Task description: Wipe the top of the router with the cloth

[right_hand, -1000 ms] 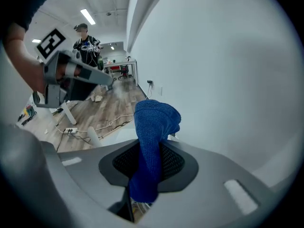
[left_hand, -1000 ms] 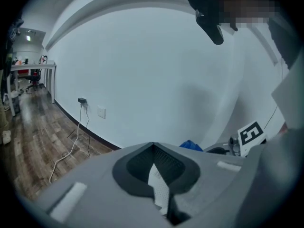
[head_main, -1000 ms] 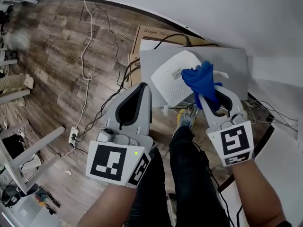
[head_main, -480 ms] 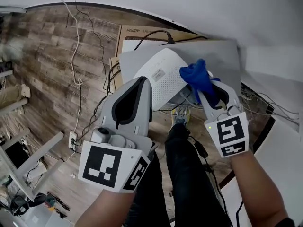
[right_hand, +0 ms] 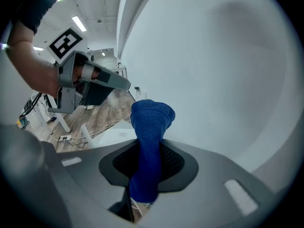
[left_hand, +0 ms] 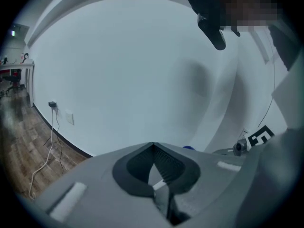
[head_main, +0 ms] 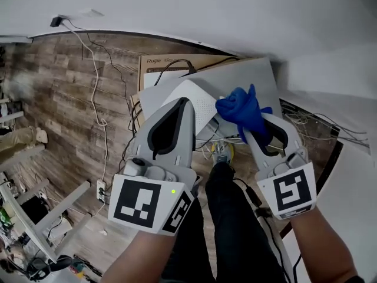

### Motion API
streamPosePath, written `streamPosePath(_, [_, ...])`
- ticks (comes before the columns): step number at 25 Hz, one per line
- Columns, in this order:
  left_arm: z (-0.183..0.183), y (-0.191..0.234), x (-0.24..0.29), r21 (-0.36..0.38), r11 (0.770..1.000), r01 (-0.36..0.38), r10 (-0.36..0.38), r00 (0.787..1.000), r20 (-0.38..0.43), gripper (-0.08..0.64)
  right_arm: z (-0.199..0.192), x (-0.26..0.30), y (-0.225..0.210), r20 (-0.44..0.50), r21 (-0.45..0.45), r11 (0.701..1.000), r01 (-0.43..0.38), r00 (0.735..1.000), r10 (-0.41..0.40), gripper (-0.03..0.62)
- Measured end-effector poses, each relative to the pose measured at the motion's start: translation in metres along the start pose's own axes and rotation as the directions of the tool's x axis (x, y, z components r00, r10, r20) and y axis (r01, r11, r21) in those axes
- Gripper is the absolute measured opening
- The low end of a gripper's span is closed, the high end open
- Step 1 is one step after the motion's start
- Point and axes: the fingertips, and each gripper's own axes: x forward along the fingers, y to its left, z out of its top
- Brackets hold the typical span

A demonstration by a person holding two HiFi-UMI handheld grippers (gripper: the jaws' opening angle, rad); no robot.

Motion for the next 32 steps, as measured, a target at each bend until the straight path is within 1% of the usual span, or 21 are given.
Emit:
streamPosePath(3, [-0.007, -0.009, 0.011, -0.007, 1.0, 0.0, 0.0, 1.0, -0.013, 0.0, -0.001, -0.001, -0.023, -0.009, 0.011, 0.999, 0.033, 0.999, -0.033, 0.115])
streamPosePath(5, [-0.018, -0.011, 0.017, -0.018, 1.0, -0.012, 0.011, 0.999, -0.035, 0.0, -0.009, 0.015, -0.033, -0.01, -0.027, 0.999, 0.035, 0.999, -0.036, 0.115])
streamPosePath(7, [-0.031, -0.012, 0.02, -0.044, 0.999, -0.016, 0.014, 0.999, -0.052, 0.0, -0.022, 0.038, -0.035, -0.025, -0.06, 0.998, 0.018, 1.0, -0.02, 0.115])
streamPosePath(9, [-0.041, -0.013, 0.023, -0.067, 0.998, -0.01, 0.006, 0.998, -0.057, 0.0, -0.036, 0.06, -0.036, -0.045, -0.062, 0.998, 0.002, 0.999, -0.005, 0.115])
streamPosePath(13, [-0.057, -0.012, 0.027, -0.085, 0.996, 0.006, -0.011, 0.998, -0.063, 0.0, -0.053, 0.088, -0.032, -0.062, -0.07, 0.997, -0.03, 0.998, 0.025, 0.115])
streamPosePath(16, [-0.059, -0.007, 0.029, -0.091, 0.996, 0.01, -0.016, 0.998, -0.059, 0.0, -0.061, 0.101, -0.021, -0.081, -0.09, 0.995, -0.051, 0.996, 0.043, 0.115])
streamPosePath(18, [-0.058, -0.005, 0.029, -0.093, 0.996, 0.011, -0.016, 0.998, -0.057, 0.0, -0.065, 0.104, -0.016, -0.1, -0.085, 0.995, -0.061, 0.994, 0.052, 0.115])
streamPosePath(20, [-0.054, -0.005, 0.026, -0.093, 0.996, 0.011, -0.016, 0.999, -0.051, 0.0, -0.065, 0.1, -0.012, -0.109, -0.075, 0.995, -0.072, 0.992, 0.063, 0.115])
streamPosePath(23, [-0.041, -0.004, 0.019, -0.081, 0.997, 0.013, -0.015, 1.0, -0.026, 0.0, -0.057, 0.085, -0.01, -0.093, -0.057, 0.995, -0.079, 0.993, 0.074, 0.115])
streamPosePath(27, [-0.025, 0.005, 0.008, -0.064, 0.997, 0.032, -0.032, 0.999, 0.011, 0.0, -0.049, 0.068, -0.01, -0.076, -0.014, 0.999, -0.038, 0.996, 0.036, 0.115])
streamPosePath(32, [-0.022, 0.03, -0.013, -0.059, 0.997, 0.047, -0.046, 0.999, 0.007, 0.0, -0.043, 0.049, 0.001, -0.079, 0.05, 0.998, 0.047, 0.996, -0.043, 0.115])
